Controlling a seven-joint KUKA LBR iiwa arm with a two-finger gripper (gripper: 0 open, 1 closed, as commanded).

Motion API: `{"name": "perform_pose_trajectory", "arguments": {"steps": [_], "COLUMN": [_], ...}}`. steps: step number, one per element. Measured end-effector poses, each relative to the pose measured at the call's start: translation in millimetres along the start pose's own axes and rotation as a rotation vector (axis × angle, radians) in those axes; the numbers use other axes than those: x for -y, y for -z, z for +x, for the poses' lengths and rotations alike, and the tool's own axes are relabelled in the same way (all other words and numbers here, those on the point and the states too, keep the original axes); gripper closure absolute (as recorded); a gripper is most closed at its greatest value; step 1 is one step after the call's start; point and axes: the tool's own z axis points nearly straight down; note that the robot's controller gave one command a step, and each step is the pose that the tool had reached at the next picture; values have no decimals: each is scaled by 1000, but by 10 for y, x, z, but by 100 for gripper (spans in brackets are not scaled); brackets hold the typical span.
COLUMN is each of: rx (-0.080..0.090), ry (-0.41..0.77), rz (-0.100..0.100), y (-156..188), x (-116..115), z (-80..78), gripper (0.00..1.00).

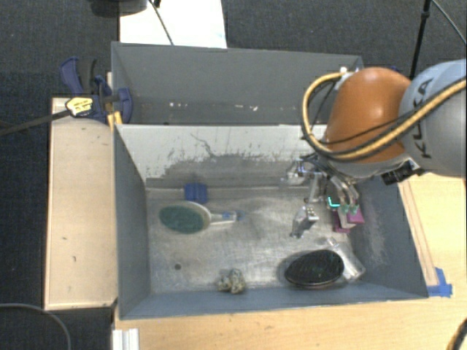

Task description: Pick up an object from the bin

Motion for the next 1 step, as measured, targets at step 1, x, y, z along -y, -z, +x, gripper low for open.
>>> {"name": "perform_pose_trajectory", "arguments": {"steps": [1], "rx": [9], "ry": [188], "rz": [-3], "y": [-480], "x": [-1016], "z": [-403], "gripper": [0]}}
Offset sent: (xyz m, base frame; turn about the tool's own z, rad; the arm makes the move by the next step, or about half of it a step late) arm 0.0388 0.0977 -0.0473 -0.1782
